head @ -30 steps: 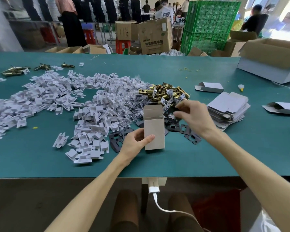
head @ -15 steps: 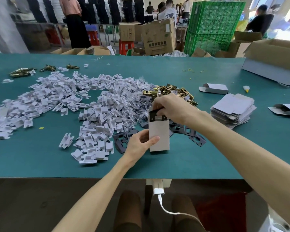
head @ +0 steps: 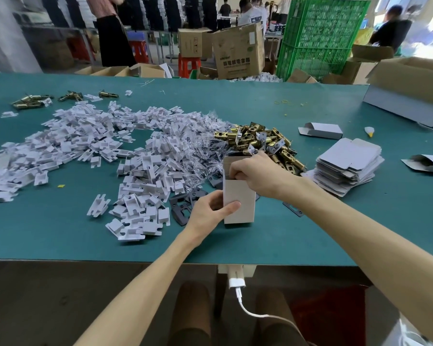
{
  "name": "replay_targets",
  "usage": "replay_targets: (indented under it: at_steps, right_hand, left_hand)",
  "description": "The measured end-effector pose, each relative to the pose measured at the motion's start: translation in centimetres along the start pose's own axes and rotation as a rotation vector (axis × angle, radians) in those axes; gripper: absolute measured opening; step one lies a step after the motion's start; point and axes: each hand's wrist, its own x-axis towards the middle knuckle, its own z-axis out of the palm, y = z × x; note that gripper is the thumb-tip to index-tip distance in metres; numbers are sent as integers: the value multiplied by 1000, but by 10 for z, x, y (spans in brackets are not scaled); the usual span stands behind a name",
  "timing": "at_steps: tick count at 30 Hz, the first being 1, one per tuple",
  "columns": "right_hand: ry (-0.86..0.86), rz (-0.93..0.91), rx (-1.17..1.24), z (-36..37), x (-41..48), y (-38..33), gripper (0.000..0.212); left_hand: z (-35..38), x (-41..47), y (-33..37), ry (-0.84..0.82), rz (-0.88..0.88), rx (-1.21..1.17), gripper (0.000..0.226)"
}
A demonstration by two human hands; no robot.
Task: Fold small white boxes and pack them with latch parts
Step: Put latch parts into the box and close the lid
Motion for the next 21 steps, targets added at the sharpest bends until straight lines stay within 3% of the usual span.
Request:
replay_targets:
  at_steps: [7, 14, 17, 19, 21]
  right_hand:
    - [-28, 75, -59, -8, -9, -5, 23]
    - [185, -57, 77, -16, 25, -72, 12]
    - [113, 11, 115, 5, 64, -97, 9]
    - [-9, 122, 139, 21, 90, -102, 14]
    - [-81, 217, 137, 40, 113, -99, 25]
  left_hand:
    - [1, 1, -1, 26, -9, 39, 36]
    - [0, 1, -5, 39, -14, 104, 28]
    - [-1, 2, -8, 45, -11, 155, 30]
    - [-1, 1, -9, 43, -10, 161, 35]
    - [-1, 3, -7, 61, -25, 170, 27]
